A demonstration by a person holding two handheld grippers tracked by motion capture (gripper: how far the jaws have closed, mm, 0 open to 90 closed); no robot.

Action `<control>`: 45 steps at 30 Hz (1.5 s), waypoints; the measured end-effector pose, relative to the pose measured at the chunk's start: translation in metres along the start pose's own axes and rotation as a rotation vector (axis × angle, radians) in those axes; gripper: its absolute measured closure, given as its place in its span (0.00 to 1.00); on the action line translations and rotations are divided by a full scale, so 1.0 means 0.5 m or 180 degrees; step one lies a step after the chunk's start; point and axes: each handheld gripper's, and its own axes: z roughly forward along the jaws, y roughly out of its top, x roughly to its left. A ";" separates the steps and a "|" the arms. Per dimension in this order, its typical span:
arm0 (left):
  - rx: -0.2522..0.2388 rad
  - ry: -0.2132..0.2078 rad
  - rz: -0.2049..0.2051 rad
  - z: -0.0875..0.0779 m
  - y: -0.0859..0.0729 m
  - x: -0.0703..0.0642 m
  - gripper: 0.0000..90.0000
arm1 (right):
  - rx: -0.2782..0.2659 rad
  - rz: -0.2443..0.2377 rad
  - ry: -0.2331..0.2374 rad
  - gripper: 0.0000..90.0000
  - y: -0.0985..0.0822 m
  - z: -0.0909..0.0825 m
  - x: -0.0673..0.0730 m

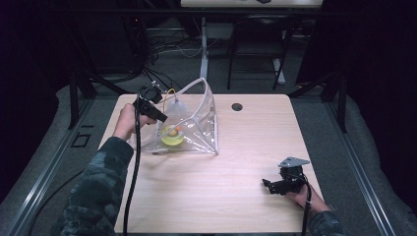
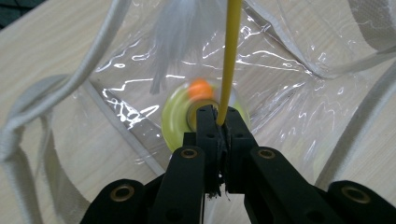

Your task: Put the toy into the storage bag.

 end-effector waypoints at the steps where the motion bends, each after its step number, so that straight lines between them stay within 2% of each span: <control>1: 0.0000 0.0000 0.0000 0.000 0.000 0.000 0.97 | 0.0000 0.0000 0.0001 0.00 0.000 0.000 0.000; 4: 0.0056 -0.0011 -0.0094 0.008 -0.004 0.007 0.97 | -0.0005 -0.0002 -0.0001 0.00 0.000 0.000 0.000; 10: 0.0114 0.0008 -0.0154 0.019 -0.011 0.012 0.96 | -0.0005 -0.0002 -0.0001 0.00 0.000 0.000 0.000; 13: 0.0085 -0.0021 -0.0249 0.017 -0.017 0.019 0.91 | -0.0004 -0.0004 0.0000 0.00 0.000 0.000 0.000; 19: -0.0005 -0.0034 -0.0293 -0.006 -0.028 0.016 0.83 | -0.0004 -0.0004 0.0001 0.00 0.000 0.000 0.000; 21: -0.0035 -0.0047 -0.0276 -0.016 -0.034 0.012 0.72 | 0.0000 -0.0008 -0.0005 0.00 0.000 0.000 0.000; 22: -0.0033 -0.0049 -0.0278 -0.024 -0.038 0.009 0.72 | 0.0000 -0.0008 -0.0005 0.00 0.000 0.000 0.000; 23: -0.0076 -0.0040 -0.0276 -0.036 -0.046 0.003 0.63 | 0.0000 -0.0010 -0.0005 0.00 0.000 0.000 0.000; 26: -0.0098 -0.0023 -0.0256 -0.052 -0.055 -0.005 0.49 | -0.0001 -0.0010 -0.0006 0.00 0.000 0.000 0.000; 27: -0.0134 0.0001 -0.0231 -0.070 -0.064 -0.014 0.46 | -0.0001 -0.0009 -0.0004 0.00 0.000 0.000 0.000; 29: -0.0174 -0.0013 -0.0234 -0.082 -0.071 -0.019 0.39 | -0.0007 -0.0003 -0.0006 0.00 0.000 0.000 0.000; 30: -0.0199 0.0001 -0.0224 -0.089 -0.075 -0.022 0.39 | -0.0007 -0.0003 -0.0006 0.00 0.000 0.000 0.000; 31: -0.0248 0.0053 -0.0209 -0.109 -0.086 -0.030 0.33 | -0.0003 -0.0015 -0.0007 0.00 0.000 0.000 0.000; 34: -0.0295 0.0074 -0.0203 -0.127 -0.099 -0.036 0.26 | 0.0007 -0.0015 -0.0010 0.00 0.000 -0.001 0.000; 37: -0.0366 0.0072 -0.0256 -0.152 -0.125 -0.044 0.18 | -0.0009 0.0000 0.0001 0.00 0.000 0.000 0.000; 40: -0.0401 0.0122 -0.0269 -0.167 -0.153 -0.050 0.16 | -0.0011 0.0001 0.0000 0.00 0.000 0.000 0.000; 42: -0.0400 0.0142 -0.0265 -0.170 -0.162 -0.051 0.13 | -0.0010 0.0002 0.0000 0.00 0.000 0.000 0.000; 45: -0.0291 0.0221 -0.0302 -0.168 -0.198 -0.050 0.10 | -0.0009 0.0001 0.0001 0.00 0.000 0.000 0.000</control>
